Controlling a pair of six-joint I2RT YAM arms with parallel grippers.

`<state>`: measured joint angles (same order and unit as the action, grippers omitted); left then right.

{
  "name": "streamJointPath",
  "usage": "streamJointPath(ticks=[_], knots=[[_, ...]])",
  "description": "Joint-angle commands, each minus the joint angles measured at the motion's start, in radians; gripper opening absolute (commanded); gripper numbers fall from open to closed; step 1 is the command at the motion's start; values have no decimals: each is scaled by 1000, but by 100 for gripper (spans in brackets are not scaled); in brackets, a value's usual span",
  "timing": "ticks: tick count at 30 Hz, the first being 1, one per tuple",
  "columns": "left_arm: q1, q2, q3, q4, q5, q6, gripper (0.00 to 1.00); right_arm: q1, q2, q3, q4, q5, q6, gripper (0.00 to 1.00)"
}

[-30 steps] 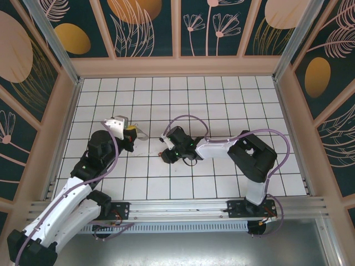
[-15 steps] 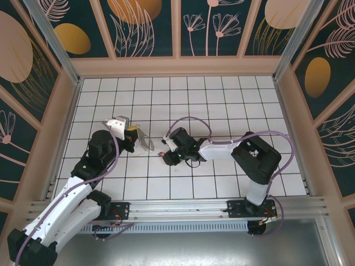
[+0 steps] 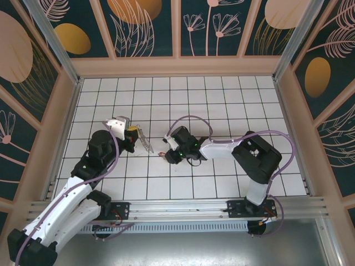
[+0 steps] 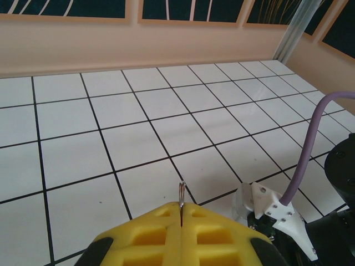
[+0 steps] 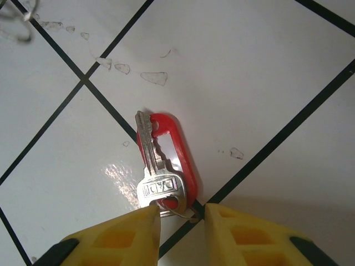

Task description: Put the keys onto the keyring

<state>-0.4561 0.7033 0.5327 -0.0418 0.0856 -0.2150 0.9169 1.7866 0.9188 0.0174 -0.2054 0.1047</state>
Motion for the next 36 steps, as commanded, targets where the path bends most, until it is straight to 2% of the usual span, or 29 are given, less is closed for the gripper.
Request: streamJointPath(ticks=[1, 22, 36], knots=[[5, -3, 1, 46, 14, -11, 0, -1, -40, -15, -1, 17, -47, 27], [5, 3, 11, 46, 26, -5, 0, 10, -33, -17, 6, -46, -235, 30], [5, 2, 6, 46, 32, -10, 0, -7, -17, -16, 10, -107, -330, 22]])
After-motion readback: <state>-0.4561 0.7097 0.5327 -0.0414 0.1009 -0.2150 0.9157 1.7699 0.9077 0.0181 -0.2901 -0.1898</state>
